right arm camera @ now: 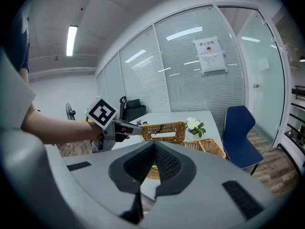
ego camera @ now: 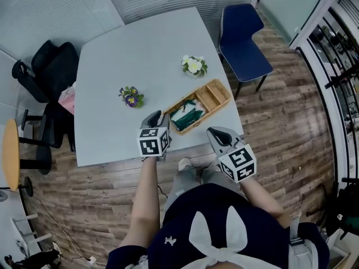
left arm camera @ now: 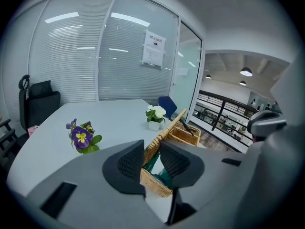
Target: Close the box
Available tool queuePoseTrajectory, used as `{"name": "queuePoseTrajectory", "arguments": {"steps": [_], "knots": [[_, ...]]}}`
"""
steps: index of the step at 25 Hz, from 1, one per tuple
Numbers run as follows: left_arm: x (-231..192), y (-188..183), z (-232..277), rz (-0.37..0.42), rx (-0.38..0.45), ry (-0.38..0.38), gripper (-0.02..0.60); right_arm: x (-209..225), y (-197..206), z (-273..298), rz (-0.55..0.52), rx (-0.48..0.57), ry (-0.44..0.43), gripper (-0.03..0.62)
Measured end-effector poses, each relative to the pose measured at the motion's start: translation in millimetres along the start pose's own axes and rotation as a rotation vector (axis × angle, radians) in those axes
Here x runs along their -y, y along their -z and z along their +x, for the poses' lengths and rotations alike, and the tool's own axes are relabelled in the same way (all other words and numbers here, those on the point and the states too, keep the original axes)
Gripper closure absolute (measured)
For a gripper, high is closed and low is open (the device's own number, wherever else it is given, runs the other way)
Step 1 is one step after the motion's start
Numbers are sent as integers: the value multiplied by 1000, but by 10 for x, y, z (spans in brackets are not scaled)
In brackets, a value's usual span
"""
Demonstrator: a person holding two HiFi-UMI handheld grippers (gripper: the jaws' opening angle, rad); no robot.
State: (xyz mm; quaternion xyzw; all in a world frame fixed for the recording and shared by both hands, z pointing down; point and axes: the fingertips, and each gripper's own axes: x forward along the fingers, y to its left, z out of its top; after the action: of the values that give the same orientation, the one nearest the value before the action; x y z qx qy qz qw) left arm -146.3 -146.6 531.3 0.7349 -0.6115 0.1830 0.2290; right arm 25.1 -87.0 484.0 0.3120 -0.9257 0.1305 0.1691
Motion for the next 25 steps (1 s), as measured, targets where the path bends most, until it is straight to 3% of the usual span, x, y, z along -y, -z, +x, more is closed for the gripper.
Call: {"name": "queuePoseTrajectory", "arguments": {"steps": [25], "knots": [[134,157,-55,129,-57,14,471,-26,0,62,12,-1,-10,589]]}}
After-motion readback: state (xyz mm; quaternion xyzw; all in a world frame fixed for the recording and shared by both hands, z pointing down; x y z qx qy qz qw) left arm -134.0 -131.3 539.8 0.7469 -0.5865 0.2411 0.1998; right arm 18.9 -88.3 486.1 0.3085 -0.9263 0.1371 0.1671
